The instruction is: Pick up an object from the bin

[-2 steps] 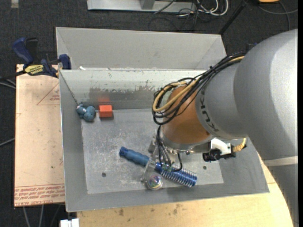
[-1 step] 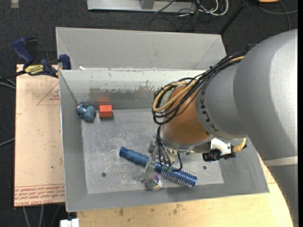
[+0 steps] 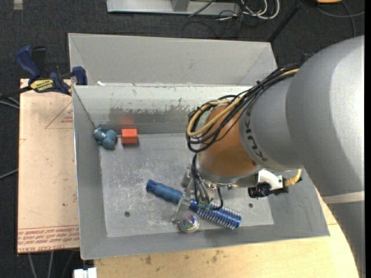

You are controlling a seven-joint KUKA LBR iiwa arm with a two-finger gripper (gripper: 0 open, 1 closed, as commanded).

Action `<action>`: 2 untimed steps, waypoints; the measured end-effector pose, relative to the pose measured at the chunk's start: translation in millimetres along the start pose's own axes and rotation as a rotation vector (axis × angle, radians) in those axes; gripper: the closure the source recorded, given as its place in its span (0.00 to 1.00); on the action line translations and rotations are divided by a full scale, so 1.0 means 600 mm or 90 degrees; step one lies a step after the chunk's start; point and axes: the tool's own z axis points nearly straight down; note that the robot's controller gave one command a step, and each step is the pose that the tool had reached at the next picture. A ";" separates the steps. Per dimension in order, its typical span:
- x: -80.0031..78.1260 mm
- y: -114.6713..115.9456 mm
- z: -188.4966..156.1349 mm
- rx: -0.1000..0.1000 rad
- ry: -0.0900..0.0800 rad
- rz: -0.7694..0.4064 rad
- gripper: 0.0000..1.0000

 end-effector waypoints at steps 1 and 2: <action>0.000 0.000 0.000 -0.001 0.000 0.001 0.00; -0.001 0.000 0.000 -0.001 0.000 0.001 1.00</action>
Offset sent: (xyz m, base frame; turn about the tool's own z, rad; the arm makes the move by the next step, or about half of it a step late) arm 0.0000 0.0000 0.0000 0.0000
